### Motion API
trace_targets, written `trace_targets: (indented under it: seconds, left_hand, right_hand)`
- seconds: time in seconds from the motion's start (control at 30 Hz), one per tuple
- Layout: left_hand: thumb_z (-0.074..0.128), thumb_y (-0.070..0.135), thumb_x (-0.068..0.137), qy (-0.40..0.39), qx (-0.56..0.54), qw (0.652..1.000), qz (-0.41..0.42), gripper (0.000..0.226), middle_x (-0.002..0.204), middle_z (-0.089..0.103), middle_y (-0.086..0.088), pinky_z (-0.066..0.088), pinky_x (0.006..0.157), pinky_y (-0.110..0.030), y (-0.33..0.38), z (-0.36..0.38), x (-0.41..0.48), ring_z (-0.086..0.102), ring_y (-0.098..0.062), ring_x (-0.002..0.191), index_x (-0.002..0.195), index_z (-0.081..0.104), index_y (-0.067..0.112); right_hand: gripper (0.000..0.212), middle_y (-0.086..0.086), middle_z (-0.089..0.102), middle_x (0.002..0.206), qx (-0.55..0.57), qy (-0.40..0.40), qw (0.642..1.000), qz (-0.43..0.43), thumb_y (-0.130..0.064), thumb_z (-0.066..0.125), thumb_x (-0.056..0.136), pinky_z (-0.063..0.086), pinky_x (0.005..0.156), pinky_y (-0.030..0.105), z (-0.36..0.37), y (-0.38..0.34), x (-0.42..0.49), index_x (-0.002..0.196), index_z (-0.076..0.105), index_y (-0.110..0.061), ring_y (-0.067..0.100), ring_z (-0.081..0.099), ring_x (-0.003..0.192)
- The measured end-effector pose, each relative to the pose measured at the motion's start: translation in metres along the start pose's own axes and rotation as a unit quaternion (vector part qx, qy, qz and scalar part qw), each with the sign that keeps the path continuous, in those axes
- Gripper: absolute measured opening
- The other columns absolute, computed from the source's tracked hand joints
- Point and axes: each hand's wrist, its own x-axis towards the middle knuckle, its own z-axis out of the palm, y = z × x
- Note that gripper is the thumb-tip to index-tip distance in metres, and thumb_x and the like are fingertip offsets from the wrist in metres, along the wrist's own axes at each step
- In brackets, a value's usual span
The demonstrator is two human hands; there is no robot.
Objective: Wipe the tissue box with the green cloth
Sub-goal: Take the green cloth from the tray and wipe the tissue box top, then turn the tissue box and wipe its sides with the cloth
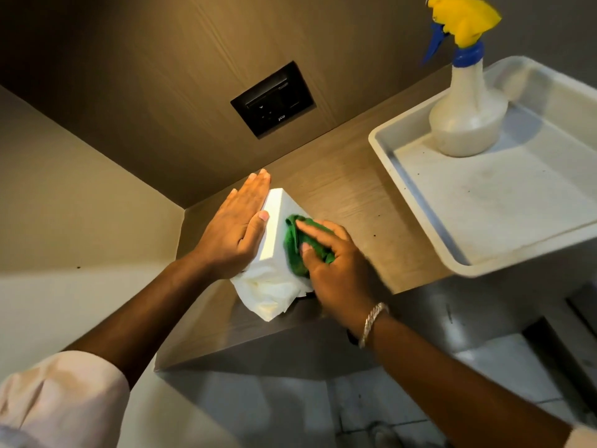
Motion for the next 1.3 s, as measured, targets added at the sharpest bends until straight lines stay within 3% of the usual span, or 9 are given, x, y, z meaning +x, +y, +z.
trace_targets:
  seconds: [0.2,0.37,0.47,0.6,0.77,0.93,1.03,1.2,1.3]
  left_hand:
    - [0.019,0.042,0.093,0.023,-0.015,1.0,0.01,0.062,0.161,0.014,0.002,0.005,0.12,-0.034,0.0,0.002,-0.002,0.006,-0.006,0.147,0.151,0.013,0.019]
    - [0.034,0.047,0.089,0.04,-0.134,0.99,0.005,0.068,0.156,0.031,-0.007,0.02,0.119,-0.046,0.005,-0.01,-0.004,0.028,-0.021,0.144,0.148,0.026,0.014]
    - [0.042,0.068,0.075,-0.08,-0.176,0.981,0.013,0.091,0.159,0.023,-0.001,0.02,0.118,-0.051,-0.002,-0.029,0.001,0.026,-0.022,0.144,0.15,0.018,0.023]
    - [0.061,0.073,0.061,-0.259,-0.063,0.963,0.036,0.118,0.162,0.002,0.008,0.013,0.118,-0.043,-0.01,-0.046,0.014,0.011,-0.02,0.146,0.149,-0.006,0.033]
    - [0.06,0.075,0.06,-0.174,0.008,0.983,0.057,0.117,0.159,0.019,0.001,0.02,0.114,-0.04,-0.007,-0.04,0.011,0.023,-0.02,0.14,0.151,0.008,0.024]
    - [0.039,0.092,0.054,-0.067,0.08,0.99,-0.094,0.109,0.127,0.057,-0.01,0.048,0.081,-0.038,0.012,-0.029,0.007,0.055,-0.026,0.105,0.127,0.048,0.011]
    - [0.032,0.095,0.055,-0.063,0.093,0.972,-0.208,0.103,0.092,0.061,-0.005,0.041,0.06,-0.033,0.032,-0.03,0.014,0.055,-0.024,0.079,0.106,0.062,0.01]
    - [0.035,0.093,0.058,-0.122,0.058,0.916,-0.378,0.108,0.143,0.049,-0.015,0.041,0.096,-0.046,0.059,-0.038,0.035,0.048,-0.038,0.124,0.134,0.051,0.017]
    - [0.04,0.085,0.068,-0.191,-0.028,0.875,-0.443,0.098,0.139,0.051,-0.015,0.039,0.103,-0.045,0.071,-0.045,0.045,0.049,-0.038,0.123,0.132,0.051,0.011]
  right_hand:
    - [0.032,-0.005,0.056,0.131,0.056,-0.018,0.997,-0.057,-0.011,0.062,0.088,0.05,0.09,0.013,0.003,-0.017,-0.058,0.111,0.069,-0.031,0.007,0.053,0.121]
    - [0.033,-0.003,0.068,0.121,0.214,-0.125,0.968,0.022,-0.005,0.062,0.084,0.055,0.081,0.021,-0.03,-0.032,-0.089,0.108,0.073,-0.024,0.013,0.064,0.111]
    - [0.038,0.006,0.077,0.104,0.3,-0.095,0.944,0.097,-0.006,0.064,0.07,0.059,0.065,0.032,-0.049,-0.025,-0.102,0.102,0.075,-0.025,0.027,0.073,0.09]
    - [0.047,0.019,0.071,0.114,0.35,-0.026,0.927,0.13,-0.004,0.057,0.071,0.06,0.078,0.044,-0.064,-0.009,-0.11,0.114,0.069,-0.016,0.038,0.069,0.101]
    - [0.047,0.02,0.071,0.113,0.395,-0.043,0.904,0.155,-0.007,0.055,0.071,0.061,0.069,0.045,-0.069,-0.006,-0.105,0.116,0.067,-0.016,0.037,0.07,0.096]
    - [0.045,0.021,0.069,0.116,0.398,-0.066,0.897,0.18,-0.01,0.055,0.073,0.057,0.075,0.052,-0.081,-0.007,-0.085,0.116,0.067,-0.016,0.043,0.063,0.104]
    - [0.048,0.02,0.069,0.119,0.378,-0.074,0.903,0.189,-0.01,0.056,0.072,0.053,0.083,0.054,-0.09,-0.007,-0.07,0.119,0.065,-0.018,0.042,0.062,0.108]
    - [0.039,0.008,0.073,0.114,0.298,-0.068,0.941,0.146,-0.002,0.057,0.081,0.059,0.079,0.039,-0.078,-0.007,-0.054,0.106,0.072,-0.028,0.026,0.069,0.103]
    - [0.039,-0.001,0.071,0.119,0.254,-0.054,0.962,0.083,-0.005,0.056,0.09,0.06,0.072,0.029,-0.058,-0.008,-0.053,0.107,0.072,-0.035,0.021,0.067,0.108]
